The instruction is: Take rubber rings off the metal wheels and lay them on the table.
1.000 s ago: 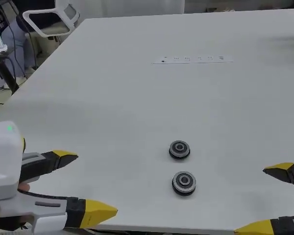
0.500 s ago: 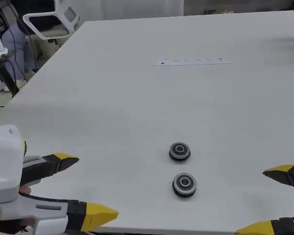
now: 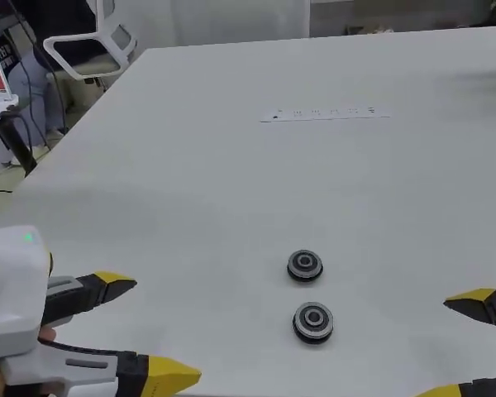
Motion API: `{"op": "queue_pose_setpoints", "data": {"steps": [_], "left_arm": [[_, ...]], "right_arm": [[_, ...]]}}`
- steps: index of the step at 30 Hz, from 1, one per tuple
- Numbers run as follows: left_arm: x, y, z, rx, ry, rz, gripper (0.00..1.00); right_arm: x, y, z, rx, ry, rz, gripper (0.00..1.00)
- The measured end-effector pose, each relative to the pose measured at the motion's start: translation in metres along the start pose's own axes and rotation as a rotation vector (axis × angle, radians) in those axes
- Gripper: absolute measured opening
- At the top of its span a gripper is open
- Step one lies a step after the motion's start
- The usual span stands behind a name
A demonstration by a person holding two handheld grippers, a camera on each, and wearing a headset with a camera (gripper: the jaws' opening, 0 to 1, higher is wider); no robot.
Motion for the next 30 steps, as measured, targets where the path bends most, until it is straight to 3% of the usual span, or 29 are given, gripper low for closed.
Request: {"op": "queue_pose_setpoints", "data": {"steps": [7,13,16,20,23,26,29,30], "left_arm": [[0.0,0.0,-0.002,-0.001,0.023,-0.004,0.86],[0.0,0.0,-0.002,-0.009,0.019,-0.005,0.86],[-0.001,0.0,0.002,-0.026,-0.033,0.004,0.86],[-0.002,0.001,0.002,-0.062,-0.046,0.019,0.86],[-0.001,-0.001,0.004,-0.044,-0.047,0.006,0.86],[-0.001,-0.005,0.009,0.022,-0.037,-0.033,0.9],[-0.003,-0.006,0.015,0.03,-0.046,-0.034,0.93],[-0.004,-0.007,0.017,0.027,-0.052,-0.038,0.93]], "right_arm": [[0.001,0.002,-0.001,-0.012,0.025,0.024,0.82],[0.001,0.002,-0.001,-0.006,0.018,0.022,0.82],[0.0,0.001,-0.004,-0.032,0.06,0.011,0.81],[0.001,0.001,-0.003,-0.052,0.067,0.02,0.8],[0.001,0.002,0.0,-0.056,0.053,0.022,0.79],[-0.001,0.002,0.006,-0.109,0.065,-0.005,0.78],[-0.005,0.004,0.018,-0.126,0.008,0.001,0.74],[-0.006,0.006,0.024,-0.088,-0.011,-0.002,0.73]]}}
Point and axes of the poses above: the centre of the closed fingertips' face, and the gripper's own axes: x roughly forward along the fingers, y roughly to its left, z roughly out of its top, the point moved 10 cm from there along -x, roughly backward along the fingers, and after that the axes turned 13 degrees about -y, right-handed, at the moved point
